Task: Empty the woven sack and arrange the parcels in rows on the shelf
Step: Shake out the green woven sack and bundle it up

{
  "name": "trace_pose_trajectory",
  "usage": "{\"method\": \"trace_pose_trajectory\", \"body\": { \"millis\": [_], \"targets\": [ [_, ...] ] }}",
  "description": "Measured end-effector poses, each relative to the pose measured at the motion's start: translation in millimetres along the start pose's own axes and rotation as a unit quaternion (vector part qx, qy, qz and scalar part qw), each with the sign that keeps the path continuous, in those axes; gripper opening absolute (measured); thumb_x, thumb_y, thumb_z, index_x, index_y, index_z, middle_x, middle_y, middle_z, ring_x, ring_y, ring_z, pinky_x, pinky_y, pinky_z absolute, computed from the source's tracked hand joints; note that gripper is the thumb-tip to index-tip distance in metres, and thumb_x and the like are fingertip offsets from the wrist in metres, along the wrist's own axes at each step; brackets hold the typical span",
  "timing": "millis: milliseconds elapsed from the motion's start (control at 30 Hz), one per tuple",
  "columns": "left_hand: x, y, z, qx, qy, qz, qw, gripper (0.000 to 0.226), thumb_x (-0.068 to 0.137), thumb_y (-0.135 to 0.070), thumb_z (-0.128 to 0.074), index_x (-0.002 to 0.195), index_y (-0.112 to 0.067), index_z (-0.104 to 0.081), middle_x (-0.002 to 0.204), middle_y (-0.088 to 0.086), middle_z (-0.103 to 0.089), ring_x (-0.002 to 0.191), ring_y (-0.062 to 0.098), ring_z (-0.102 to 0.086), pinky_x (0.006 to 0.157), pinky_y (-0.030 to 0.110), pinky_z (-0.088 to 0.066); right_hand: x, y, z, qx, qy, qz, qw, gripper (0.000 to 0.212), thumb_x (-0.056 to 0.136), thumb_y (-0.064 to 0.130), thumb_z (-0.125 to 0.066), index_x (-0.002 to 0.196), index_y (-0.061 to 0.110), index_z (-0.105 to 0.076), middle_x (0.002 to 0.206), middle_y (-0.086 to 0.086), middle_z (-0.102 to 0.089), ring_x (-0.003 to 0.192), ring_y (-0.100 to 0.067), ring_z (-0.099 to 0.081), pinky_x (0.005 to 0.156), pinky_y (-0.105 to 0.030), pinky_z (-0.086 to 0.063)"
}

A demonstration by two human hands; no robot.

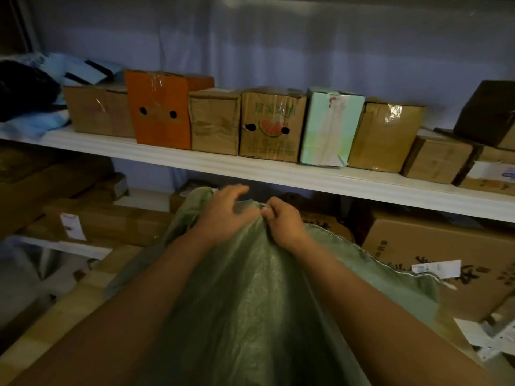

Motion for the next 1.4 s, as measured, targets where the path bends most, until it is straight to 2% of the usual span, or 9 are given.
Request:
{"method": "trace_pose_trajectory", "body": {
  "millis": [167,300,433,633,867,933,1033,1200,1400],
  "targets": [
    [6,-2,-48,0.189,0.206,-0.051,0.959,0.032,0.078,-0.031,-0.070,0.106,-0.015,-0.068,0.107,0.007,-0.068,0.103,0.026,-0.062,0.089,0.036,-0.049,-16,-23,28,-0.004,0.098,-0.034,0.995,0.021,0.090,0.027,-0.062,0.073,0.015,-0.063,0.072,0.002,-0.059,0.073,-0.013,-0.056,0.080,-0.034,-0.049],
    [5,-13,-73,0.287,0.293,-0.047,0.911,0.035,0.078,-0.022,-0.068,0.110,-0.007,-0.067,0.108,0.010,-0.064,0.102,0.025,-0.059,0.079,0.027,-0.044,-32,-93,63,-0.147,0.073,-0.178,0.970,0.056,0.089,0.049,-0.055,0.137,0.022,-0.045,0.140,-0.011,-0.045,0.129,-0.030,-0.044,0.107,-0.046,-0.038],
    [-2,-7,-83,0.245,0.375,0.048,0.893,0.068,0.075,-0.061,-0.063,0.121,-0.012,-0.060,0.119,0.003,-0.058,0.105,0.020,-0.056,0.089,0.033,-0.044,-58,-150,70,-0.219,0.099,-0.319,0.917,0.087,0.082,0.056,-0.061,0.147,0.014,-0.023,0.149,-0.017,-0.029,0.136,-0.037,-0.032,0.110,-0.049,-0.032],
    [9,-35,-109,0.120,0.225,0.044,0.966,0.057,0.090,-0.046,-0.053,0.137,-0.014,-0.045,0.142,0.010,-0.045,0.126,0.027,-0.047,0.104,0.042,-0.041,-49,-146,88,-0.241,-0.004,-0.236,0.941,0.032,0.093,0.037,-0.055,0.111,0.011,-0.061,0.112,-0.013,-0.064,0.100,-0.029,-0.061,0.081,-0.036,-0.050],
    [23,-67,-120,0.017,0.195,-0.022,0.980,0.116,0.067,-0.029,-0.082,0.151,-0.027,-0.003,0.160,-0.003,-0.005,0.145,0.020,-0.015,0.118,0.038,-0.021,-17,-68,101,-0.011,0.026,-0.021,0.999,0.025,0.086,0.019,-0.066,0.064,0.028,-0.058,0.069,0.003,-0.060,0.070,-0.014,-0.056,0.073,-0.035,-0.048],
    [29,-66,-116,0.014,0.187,-0.024,0.982,0.107,0.063,-0.034,-0.083,0.149,-0.028,-0.020,0.152,0.006,-0.028,0.137,0.023,-0.033,0.110,0.039,-0.035,-18,-55,90,0.039,0.091,0.014,0.995,0.019,0.083,0.015,-0.069,0.067,0.024,-0.065,0.074,-0.004,-0.065,0.073,-0.017,-0.060,0.082,-0.042,-0.051],
    [28,-58,-102,0.114,0.174,-0.038,0.977,0.040,0.075,-0.031,-0.075,0.110,-0.015,-0.064,0.098,0.000,-0.049,0.098,0.020,-0.052,0.072,0.025,-0.039,-24,-65,89,0.091,0.161,-0.015,0.983,0.011,0.086,0.030,-0.066,0.088,0.022,-0.073,0.095,-0.005,-0.070,0.092,-0.016,-0.064,0.090,-0.037,-0.050],
    [28,-48,-68,0.144,0.096,-0.011,0.985,0.015,0.088,-0.016,-0.062,0.097,-0.011,-0.072,0.092,0.001,-0.044,0.094,0.022,-0.049,0.078,0.024,-0.036,-32,-132,105,-0.163,0.295,-0.126,0.933,0.063,0.086,0.032,-0.066,0.143,0.027,-0.039,0.145,-0.001,-0.044,0.135,-0.024,-0.040,0.112,-0.039,-0.031],
    [21,-48,-60,0.205,0.179,0.032,0.962,0.025,0.083,-0.011,-0.064,0.106,-0.015,-0.070,0.111,0.007,-0.064,0.097,0.019,-0.056,0.084,0.027,-0.046,-27,-137,112,-0.354,0.107,-0.122,0.921,0.026,0.090,0.029,-0.055,0.110,0.014,-0.065,0.116,-0.009,-0.064,0.108,-0.029,-0.060,0.096,-0.040,-0.046]
  ]
}}
Point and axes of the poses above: each hand's wrist, its own x-axis towards the middle knuckle, its own z-axis out of the back of the hand, y = z × x, the point moved 6 cm from there along x, towards the middle knuckle
